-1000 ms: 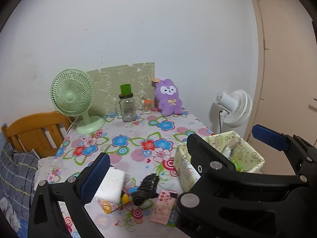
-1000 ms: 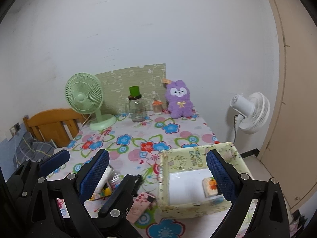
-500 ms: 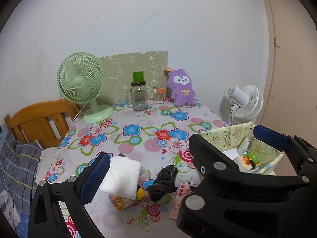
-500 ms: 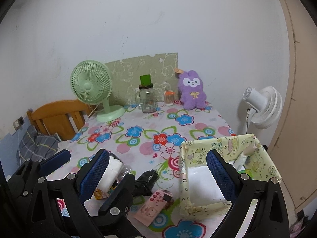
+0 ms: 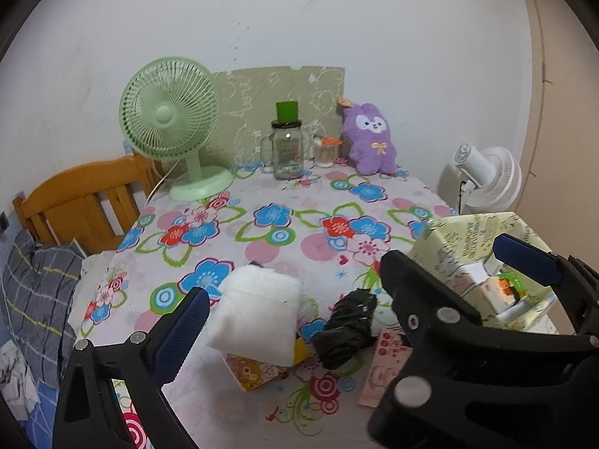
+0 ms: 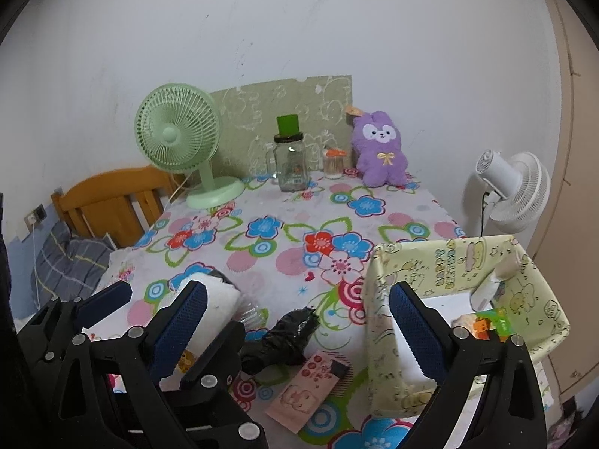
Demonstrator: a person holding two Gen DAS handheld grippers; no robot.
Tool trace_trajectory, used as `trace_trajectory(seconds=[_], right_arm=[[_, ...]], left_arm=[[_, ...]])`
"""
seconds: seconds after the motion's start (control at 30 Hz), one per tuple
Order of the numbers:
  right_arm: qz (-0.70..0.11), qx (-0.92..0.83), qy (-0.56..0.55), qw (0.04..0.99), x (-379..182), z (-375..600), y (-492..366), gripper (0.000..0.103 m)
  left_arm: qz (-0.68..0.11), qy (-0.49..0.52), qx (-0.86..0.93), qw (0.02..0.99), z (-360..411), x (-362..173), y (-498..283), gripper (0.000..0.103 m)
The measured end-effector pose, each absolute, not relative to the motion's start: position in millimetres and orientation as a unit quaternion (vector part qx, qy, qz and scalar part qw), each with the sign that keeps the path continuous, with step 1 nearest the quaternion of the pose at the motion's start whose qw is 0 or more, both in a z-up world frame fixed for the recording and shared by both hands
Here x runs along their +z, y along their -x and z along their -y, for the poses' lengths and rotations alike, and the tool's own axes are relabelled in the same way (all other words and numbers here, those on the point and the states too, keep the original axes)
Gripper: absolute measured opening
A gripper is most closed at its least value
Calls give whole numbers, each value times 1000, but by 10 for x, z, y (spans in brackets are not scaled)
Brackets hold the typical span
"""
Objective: Organize soft objects
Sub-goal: 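Withdraw both tools from the box back to the remaining items, then grasp the white cloth with the left tool while the right tool grasps the black bag-wrapped item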
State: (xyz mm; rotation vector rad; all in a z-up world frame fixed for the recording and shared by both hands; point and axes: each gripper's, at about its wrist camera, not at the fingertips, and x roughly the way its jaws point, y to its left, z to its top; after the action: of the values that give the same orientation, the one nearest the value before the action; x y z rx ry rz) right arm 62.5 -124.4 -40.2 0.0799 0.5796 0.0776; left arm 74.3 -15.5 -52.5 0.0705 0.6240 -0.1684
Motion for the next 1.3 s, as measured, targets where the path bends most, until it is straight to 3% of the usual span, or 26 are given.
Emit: trace_trajectory(seconds=[0.7,1.0,1.3], right_arm=[[-354,55,-32,933,-810,949,-1005,75],[-381,50,-31,923,-972,925,-1144,73],[-412,49,-40,909,-1161,934,-1279,64]], left_arm=[[-345,-29,-48,937,-106,-909,-1045,99],[-364,-21,-38,931,-128,-1065,-1148,85],[-381,-19,-35,924,-155,-1190,-1199,73]])
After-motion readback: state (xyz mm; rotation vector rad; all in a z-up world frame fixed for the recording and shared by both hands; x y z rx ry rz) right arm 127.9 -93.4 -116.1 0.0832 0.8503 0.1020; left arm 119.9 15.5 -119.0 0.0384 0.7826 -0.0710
